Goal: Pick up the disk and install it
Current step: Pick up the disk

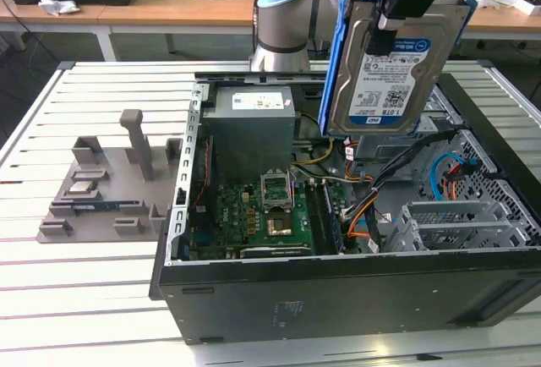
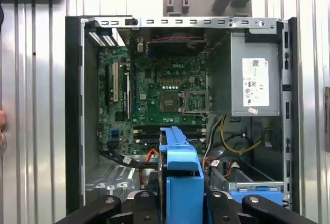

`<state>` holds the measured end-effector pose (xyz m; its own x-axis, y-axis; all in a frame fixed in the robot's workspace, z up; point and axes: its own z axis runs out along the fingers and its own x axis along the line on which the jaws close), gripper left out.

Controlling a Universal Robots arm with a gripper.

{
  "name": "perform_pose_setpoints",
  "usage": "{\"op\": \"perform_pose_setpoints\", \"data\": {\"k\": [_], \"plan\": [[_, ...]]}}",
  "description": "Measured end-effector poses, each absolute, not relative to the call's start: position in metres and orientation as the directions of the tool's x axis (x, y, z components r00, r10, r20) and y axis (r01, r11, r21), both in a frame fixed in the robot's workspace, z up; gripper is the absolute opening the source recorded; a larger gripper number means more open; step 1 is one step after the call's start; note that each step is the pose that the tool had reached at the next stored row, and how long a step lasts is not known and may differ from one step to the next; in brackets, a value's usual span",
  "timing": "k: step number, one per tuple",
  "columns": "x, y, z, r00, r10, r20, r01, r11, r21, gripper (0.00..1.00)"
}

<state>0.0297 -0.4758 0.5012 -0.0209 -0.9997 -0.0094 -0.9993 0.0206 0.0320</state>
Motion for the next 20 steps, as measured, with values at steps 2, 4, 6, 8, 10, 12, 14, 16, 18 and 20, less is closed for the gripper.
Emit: {"op": "perform_pose_setpoints", "data": {"k": [2, 4, 6, 8, 10, 12, 14, 16, 18, 20], "plan": [[0.03, -0.483, 0.501, -0.021, -1.0, -0.009, -0.999, 0.021, 0.032, 0.37], [0.03, -0.491, 0.501, -0.021, -1.0, -0.009, -0.999, 0.021, 0.032, 0.37], [0.031, -0.501, 0.501, -0.021, -1.0, -0.01, -0.999, 0.021, 0.032, 0.37], [0.031, -0.506, 0.501, -0.021, -1.0, -0.013, -0.999, 0.021, 0.032, 0.37], [0.032, -0.512, 0.501, -0.021, -1.0, -0.014, -0.999, 0.02, 0.032, 0.37], [0.033, -0.52, 0.5, -0.021, -1.0, -0.014, -0.999, 0.021, 0.032, 0.37], [0.037, -0.525, 0.5, -0.021, -1.0, -0.014, -0.999, 0.021, 0.033, 0.37], [0.043, -0.529, 0.499, -0.021, -1.0, -0.014, -0.999, 0.02, 0.034, 0.37], [0.05, -0.532, 0.499, -0.021, -1.0, -0.014, -0.999, 0.021, 0.035, 0.37], [0.059, -0.533, 0.497, -0.021, -1.0, -0.014, -0.999, 0.02, 0.036, 0.37]]}}
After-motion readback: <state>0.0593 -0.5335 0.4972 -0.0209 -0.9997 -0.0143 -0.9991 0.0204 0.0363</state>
